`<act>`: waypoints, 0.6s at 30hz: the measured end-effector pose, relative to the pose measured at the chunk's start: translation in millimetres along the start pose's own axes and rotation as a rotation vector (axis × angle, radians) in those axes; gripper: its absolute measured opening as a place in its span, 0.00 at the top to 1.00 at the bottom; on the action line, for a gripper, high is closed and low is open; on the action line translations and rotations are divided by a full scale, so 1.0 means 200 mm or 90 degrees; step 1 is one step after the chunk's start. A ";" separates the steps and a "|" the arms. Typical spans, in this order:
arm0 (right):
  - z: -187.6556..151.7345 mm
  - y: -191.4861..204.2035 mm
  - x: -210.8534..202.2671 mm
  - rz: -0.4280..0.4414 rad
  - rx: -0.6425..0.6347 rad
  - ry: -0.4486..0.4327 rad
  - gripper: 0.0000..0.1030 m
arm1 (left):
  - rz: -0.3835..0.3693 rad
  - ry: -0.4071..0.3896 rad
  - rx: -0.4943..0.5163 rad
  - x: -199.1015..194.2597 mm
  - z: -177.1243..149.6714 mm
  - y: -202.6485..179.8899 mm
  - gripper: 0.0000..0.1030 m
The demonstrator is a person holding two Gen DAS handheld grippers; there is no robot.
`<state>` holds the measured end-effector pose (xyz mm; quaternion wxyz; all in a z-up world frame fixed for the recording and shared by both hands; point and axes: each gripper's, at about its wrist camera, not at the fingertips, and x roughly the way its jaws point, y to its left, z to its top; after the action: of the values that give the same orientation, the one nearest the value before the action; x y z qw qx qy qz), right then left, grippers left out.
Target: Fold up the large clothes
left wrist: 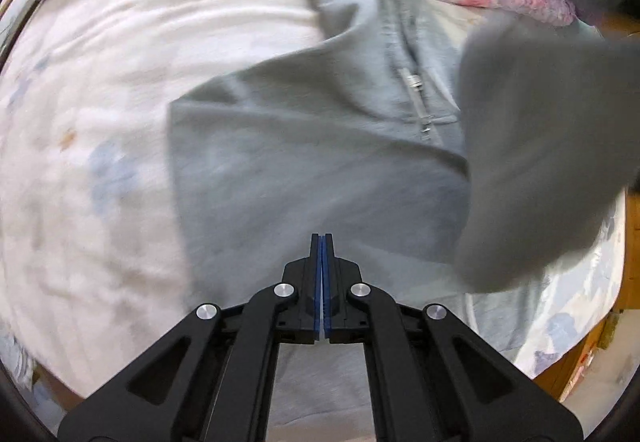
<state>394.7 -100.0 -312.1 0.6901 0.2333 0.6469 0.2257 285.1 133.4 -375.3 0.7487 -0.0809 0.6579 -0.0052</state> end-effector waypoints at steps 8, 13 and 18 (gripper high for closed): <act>-0.09 -0.46 -0.23 -0.127 0.056 -0.045 0.12 | 0.002 0.029 -0.053 0.14 -0.03 -0.05 0.50; -0.15 -0.84 -0.38 -0.220 0.112 -0.072 0.12 | 0.043 0.068 -0.141 0.36 0.03 0.03 0.41; -0.18 -1.07 -0.30 -0.252 0.068 -0.028 0.66 | 0.035 0.113 -0.197 0.50 0.04 0.12 0.69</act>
<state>356.6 -305.0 -398.0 0.7214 0.1425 0.6761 0.0461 304.2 147.6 -475.4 0.6659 -0.1760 0.7166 0.1095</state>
